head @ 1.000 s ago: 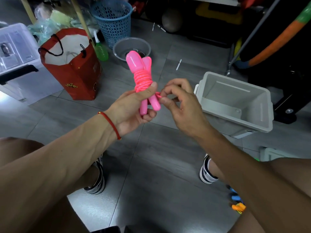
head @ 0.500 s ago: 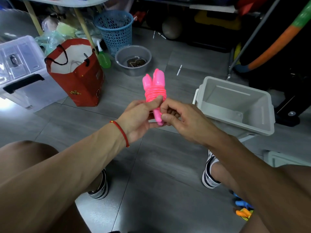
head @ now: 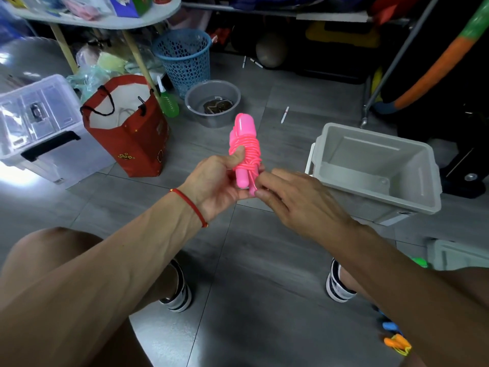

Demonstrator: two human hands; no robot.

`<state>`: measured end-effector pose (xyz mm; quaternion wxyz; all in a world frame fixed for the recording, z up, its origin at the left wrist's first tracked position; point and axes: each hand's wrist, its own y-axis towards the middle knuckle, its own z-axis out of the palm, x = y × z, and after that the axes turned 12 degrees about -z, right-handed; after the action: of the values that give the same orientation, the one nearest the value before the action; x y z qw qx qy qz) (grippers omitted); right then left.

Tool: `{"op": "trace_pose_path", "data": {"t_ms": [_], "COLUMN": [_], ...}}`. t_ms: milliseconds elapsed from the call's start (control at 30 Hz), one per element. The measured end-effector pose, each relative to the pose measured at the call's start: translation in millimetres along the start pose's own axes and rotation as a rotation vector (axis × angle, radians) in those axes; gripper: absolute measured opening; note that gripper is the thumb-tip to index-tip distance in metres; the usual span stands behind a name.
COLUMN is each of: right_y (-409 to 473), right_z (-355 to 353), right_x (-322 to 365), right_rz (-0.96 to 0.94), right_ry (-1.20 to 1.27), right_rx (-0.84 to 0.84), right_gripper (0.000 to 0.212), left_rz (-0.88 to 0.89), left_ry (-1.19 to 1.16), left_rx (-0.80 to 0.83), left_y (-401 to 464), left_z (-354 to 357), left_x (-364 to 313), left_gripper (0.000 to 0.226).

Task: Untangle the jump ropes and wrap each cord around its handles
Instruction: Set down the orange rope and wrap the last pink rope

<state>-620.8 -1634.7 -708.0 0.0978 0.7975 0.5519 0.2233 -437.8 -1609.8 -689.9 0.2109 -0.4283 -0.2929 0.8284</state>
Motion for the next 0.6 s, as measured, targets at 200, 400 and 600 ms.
{"op": "trace_pose_path", "data": {"t_ms": [200,400,600], "right_y": [0.8,-3.8,-18.3], "right_z": [1.9,0.6,8.0], "right_x": [6.1,3.4,9.7], "right_rz": [-0.029,-0.034,-0.154], "right_ry": [-0.197,-0.295,-0.456], "right_rx": [-0.088,-0.122,-0.093], "right_gripper": [0.020,0.003,0.040], "left_rz": [0.031,0.041,0.080], "left_ry": [-0.047,-0.086,-0.095], "left_rx": [0.020,-0.013,-0.025], "left_y": [2.9,5.5,3.1], "left_z": [8.8,18.1,29.5], "left_x": [0.4,2.1,0.8], "left_gripper": [0.037,0.045,0.041]}}
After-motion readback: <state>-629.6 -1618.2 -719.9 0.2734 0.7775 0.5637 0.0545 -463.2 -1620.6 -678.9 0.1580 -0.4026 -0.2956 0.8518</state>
